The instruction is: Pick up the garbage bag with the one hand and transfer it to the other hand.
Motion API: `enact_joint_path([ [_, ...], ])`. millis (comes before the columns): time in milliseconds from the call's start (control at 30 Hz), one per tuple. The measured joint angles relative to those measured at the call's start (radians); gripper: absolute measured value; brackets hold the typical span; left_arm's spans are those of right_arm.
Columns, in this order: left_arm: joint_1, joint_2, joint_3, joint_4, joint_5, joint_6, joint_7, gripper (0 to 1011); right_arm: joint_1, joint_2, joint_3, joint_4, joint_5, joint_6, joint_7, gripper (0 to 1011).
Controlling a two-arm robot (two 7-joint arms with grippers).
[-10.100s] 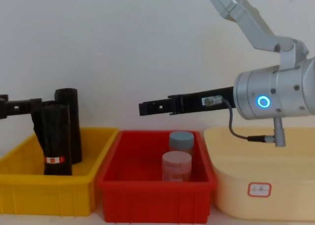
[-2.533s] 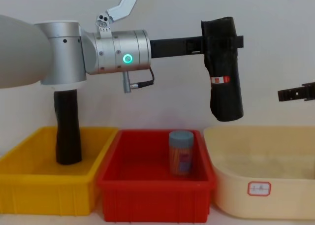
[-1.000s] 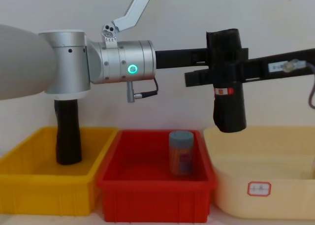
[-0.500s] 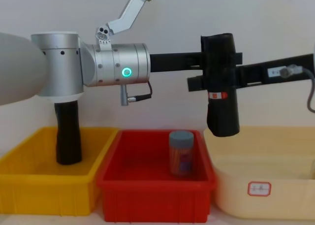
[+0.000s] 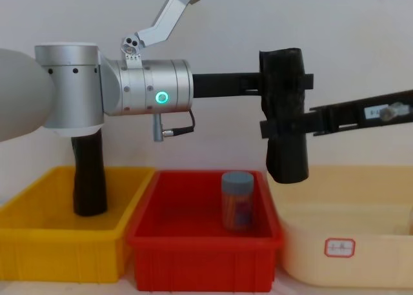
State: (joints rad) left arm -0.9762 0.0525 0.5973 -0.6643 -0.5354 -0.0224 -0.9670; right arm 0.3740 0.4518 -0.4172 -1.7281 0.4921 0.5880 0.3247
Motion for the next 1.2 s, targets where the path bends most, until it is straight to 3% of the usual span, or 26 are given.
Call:
enact_joint_path([
  [267, 0.012, 0.004, 0.004, -0.045, -0.009, 0.016, 0.005, 427, 0.027, -0.019, -0.029, 0.029, -0.015, 0.005, -0.012, 1001],
  [533, 0.024, 0.01, 0.01, -0.093, -0.019, 0.032, 0.012, 429, 0.047, -0.04, -0.034, 0.052, -0.027, 0.004, -0.031, 1001],
  [833, 0.037, 0.022, 0.019, -0.132, -0.021, 0.046, 0.032, 429, 0.051, -0.048, -0.008, 0.06, -0.033, 0.003, -0.056, 998],
  [1200, 0.039, 0.031, 0.035, -0.138, -0.016, 0.053, 0.048, 429, 0.029, -0.033, 0.03, 0.05, -0.035, 0.0, -0.069, 998],
])
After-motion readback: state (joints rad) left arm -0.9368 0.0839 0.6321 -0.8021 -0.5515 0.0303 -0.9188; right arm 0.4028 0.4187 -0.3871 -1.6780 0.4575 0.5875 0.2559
